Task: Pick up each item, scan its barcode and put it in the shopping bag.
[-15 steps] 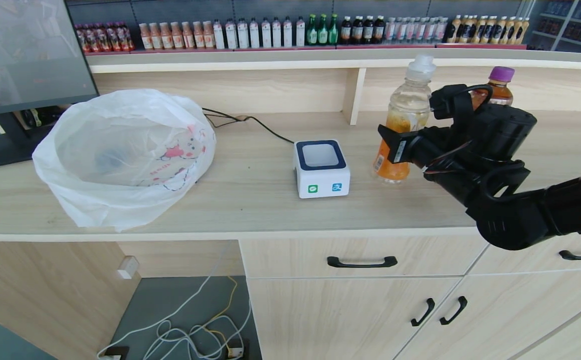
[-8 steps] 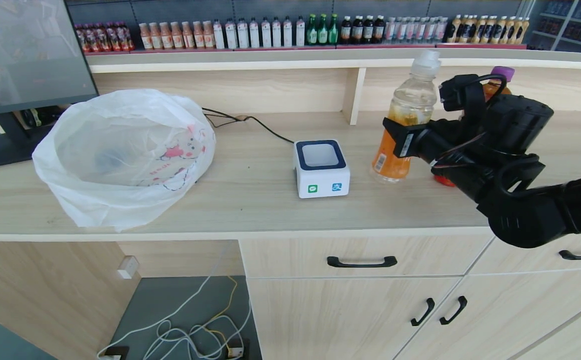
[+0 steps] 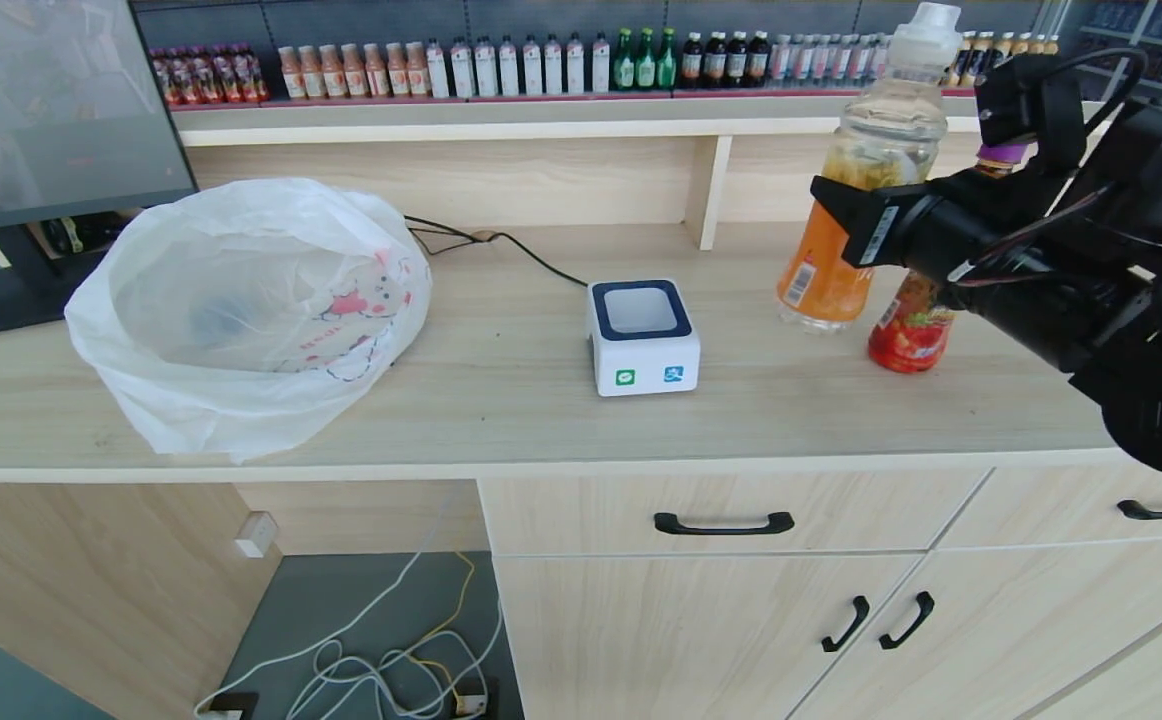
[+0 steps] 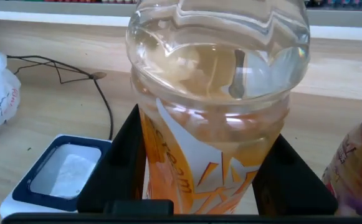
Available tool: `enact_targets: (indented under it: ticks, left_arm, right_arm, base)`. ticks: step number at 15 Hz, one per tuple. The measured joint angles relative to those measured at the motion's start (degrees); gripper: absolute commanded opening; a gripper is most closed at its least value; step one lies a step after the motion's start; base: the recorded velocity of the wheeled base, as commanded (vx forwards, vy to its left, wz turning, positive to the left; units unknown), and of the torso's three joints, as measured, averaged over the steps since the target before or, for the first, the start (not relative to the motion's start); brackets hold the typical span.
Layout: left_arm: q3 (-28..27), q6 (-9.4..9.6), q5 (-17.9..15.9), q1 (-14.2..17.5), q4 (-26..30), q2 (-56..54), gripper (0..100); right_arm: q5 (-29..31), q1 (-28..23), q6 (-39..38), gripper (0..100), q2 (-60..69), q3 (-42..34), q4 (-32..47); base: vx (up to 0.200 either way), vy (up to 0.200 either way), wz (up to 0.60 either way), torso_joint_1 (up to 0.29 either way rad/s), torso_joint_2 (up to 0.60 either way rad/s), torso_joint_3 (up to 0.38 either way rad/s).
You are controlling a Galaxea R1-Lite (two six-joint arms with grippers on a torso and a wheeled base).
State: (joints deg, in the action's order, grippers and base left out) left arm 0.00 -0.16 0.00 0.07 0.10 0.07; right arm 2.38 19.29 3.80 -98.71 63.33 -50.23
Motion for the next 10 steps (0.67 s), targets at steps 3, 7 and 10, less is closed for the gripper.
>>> enact_targets:
  ticks: [3, 7, 10]
  left_arm:
    - [0.0, 0.0, 0.0, -0.02, 0.0, 0.0, 100]
    - [0.0, 0.0, 0.0, 0.0, 0.0, 0.0, 100]
    - [0.0, 0.02, 0.0, 0.0, 0.0, 0.0, 100]
  right_arm:
    - [-1.54, 0.11, -0.11, 0, 5.0, -2.45, 0.72]
    - [-5.85, 0.3, -0.55, 0, 14.09, -6.36, 8.62]
    - [-6.62, 2.12, -2.26, 0, 20.29, -8.97, 11.31]
  base:
    - [0.0, 0.0, 0.0, 0.0, 0.0, 0.0]
    - [0.0, 0.0, 0.0, 0.0, 0.0, 0.0]
    - [0.0, 0.0, 0.0, 0.0, 0.0, 0.0]
